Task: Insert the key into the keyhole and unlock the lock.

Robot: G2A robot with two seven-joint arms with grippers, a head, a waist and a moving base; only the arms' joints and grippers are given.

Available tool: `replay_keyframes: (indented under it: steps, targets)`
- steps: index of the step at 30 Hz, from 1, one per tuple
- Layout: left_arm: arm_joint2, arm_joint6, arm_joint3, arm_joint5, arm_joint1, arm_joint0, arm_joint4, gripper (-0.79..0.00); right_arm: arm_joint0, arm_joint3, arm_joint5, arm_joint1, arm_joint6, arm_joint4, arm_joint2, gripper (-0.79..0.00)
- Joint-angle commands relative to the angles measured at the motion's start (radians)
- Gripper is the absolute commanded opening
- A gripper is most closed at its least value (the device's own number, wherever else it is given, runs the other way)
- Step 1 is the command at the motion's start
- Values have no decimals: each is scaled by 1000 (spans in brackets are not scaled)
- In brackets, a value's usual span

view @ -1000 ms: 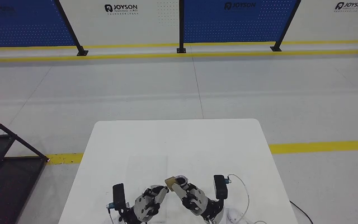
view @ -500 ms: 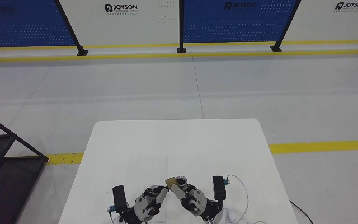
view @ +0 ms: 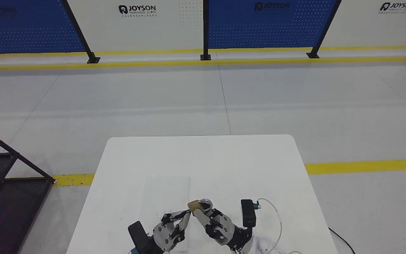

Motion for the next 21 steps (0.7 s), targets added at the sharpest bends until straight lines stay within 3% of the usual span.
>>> replay_keyframes:
  steps: [1, 10, 14, 16, 17, 21]
  targets:
    - [1, 1, 2, 34, -1, -3, 10, -785, 0, 0, 2, 0, 1, -2, 0, -785]
    - [14, 23, 18, 239, -12, -14, 104, -785, 0, -4, 9, 2, 4, -1, -2, -785]
    - [27, 39, 25, 211, -15, -21, 73, -785, 0, -4, 12, 3, 2, 2, -2, -785]
    - [30, 40, 25, 170, -15, -21, 43, -428, -1, -6, 23, 3, -10, 2, 1, -785]
    - [30, 43, 23, 142, -14, -20, 25, 0, -1, -5, 23, 3, -16, 4, 3, -785]
    - [12, 39, 6, 14, -4, -5, -28, 0, 1, 5, 52, 2, -33, 11, 15, -785]
